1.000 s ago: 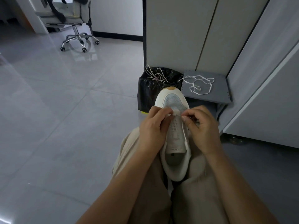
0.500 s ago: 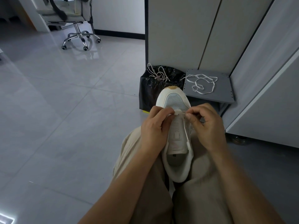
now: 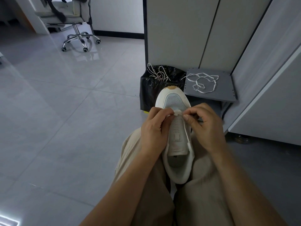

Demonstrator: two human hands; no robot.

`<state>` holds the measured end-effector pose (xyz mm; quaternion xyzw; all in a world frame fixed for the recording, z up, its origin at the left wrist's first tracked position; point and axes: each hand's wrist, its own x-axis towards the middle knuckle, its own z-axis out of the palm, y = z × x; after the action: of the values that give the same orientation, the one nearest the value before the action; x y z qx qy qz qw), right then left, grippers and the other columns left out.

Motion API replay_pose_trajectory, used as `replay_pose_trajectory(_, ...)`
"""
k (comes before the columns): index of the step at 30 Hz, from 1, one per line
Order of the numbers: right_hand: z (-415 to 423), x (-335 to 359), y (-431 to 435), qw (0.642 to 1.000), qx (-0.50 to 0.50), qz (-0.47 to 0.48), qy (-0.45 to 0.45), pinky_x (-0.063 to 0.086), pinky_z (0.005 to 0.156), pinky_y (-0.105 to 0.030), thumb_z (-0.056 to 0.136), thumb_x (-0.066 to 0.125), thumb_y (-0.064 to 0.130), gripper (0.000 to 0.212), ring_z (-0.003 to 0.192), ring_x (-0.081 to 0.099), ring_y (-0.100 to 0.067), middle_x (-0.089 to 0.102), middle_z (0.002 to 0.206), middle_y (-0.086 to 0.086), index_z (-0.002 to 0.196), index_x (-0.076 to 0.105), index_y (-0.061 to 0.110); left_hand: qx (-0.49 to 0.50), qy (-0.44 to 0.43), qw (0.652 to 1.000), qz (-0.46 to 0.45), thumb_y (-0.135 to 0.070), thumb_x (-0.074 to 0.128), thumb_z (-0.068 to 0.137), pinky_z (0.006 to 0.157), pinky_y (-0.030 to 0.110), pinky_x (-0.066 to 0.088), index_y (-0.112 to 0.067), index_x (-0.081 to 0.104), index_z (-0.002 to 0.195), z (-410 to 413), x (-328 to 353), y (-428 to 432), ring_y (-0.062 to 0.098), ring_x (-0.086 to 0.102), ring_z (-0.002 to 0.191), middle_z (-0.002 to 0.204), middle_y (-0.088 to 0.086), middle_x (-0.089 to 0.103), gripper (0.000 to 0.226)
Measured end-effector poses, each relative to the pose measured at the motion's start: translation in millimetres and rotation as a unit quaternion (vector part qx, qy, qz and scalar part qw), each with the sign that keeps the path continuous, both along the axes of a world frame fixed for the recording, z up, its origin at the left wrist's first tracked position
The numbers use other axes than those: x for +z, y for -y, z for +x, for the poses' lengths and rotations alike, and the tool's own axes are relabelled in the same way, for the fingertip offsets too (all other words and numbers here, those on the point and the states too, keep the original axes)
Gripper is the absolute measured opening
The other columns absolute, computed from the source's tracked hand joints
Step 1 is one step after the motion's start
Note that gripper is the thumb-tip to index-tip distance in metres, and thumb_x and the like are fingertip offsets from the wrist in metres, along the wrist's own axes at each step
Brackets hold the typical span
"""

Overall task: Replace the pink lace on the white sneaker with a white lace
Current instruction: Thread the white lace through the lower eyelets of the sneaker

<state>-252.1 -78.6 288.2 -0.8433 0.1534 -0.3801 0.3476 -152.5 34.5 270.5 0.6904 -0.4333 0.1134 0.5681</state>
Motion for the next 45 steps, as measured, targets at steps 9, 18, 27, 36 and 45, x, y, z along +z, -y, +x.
replay_pose_trajectory(9,-1,-1,-3,1.0,0.01,0.01,0.0,0.04,0.07,-0.01,0.083,0.059,0.023,0.01,0.078,0.052,-0.004,0.052,0.085,0.011,0.086,0.065,0.015,0.0,-0.002,1.0,0.005,-0.024,0.052,0.088,0.067,0.011,0.042,-0.027,0.056,0.095,-1,0,0,0.003,0.051,0.078,0.09,-0.008,0.05,0.009)
replay_pose_trajectory(18,3,0,2,0.999,0.038,0.015,0.0,0.039,0.07,-0.007,0.084,0.055,0.03,0.011,0.078,0.051,0.002,0.052,0.085,0.013,0.087,0.061,0.021,-0.011,-0.013,1.0,0.006,-0.024,0.054,0.087,0.068,0.007,0.041,-0.027,0.056,0.096,0,0,-1,0.003,0.054,0.077,0.092,-0.009,0.05,0.01)
replay_pose_trajectory(27,7,-6,-6,0.998,0.013,0.045,0.034,0.039,0.071,-0.008,0.085,0.05,0.034,0.017,0.077,0.051,0.002,0.051,0.083,0.014,0.085,0.058,0.018,-0.004,-0.023,1.0,0.004,-0.023,0.055,0.087,0.069,0.004,0.037,-0.028,0.057,0.095,0,-1,0,-0.007,0.05,0.077,0.09,-0.01,0.05,0.01)
replay_pose_trajectory(36,11,-6,-12,0.999,0.01,-0.01,0.039,0.038,0.077,-0.008,0.087,0.054,0.023,0.016,0.084,0.048,0.004,0.049,0.088,0.013,0.088,0.062,0.009,-0.019,-0.034,0.999,0.002,-0.025,0.054,0.087,0.069,0.005,0.039,-0.027,0.057,0.096,2,-1,-2,-0.007,0.05,0.078,0.091,-0.007,0.052,0.01)
replay_pose_trajectory(45,1,5,-3,0.999,0.011,0.038,-0.014,0.045,0.071,-0.012,0.082,0.066,0.013,0.012,0.078,0.055,0.001,0.057,0.085,0.018,0.091,0.063,0.02,-0.013,-0.053,0.999,-0.003,-0.023,0.055,0.086,0.069,0.008,0.04,-0.028,0.057,0.094,1,2,-1,-0.002,0.052,0.077,0.091,-0.006,0.053,0.01)
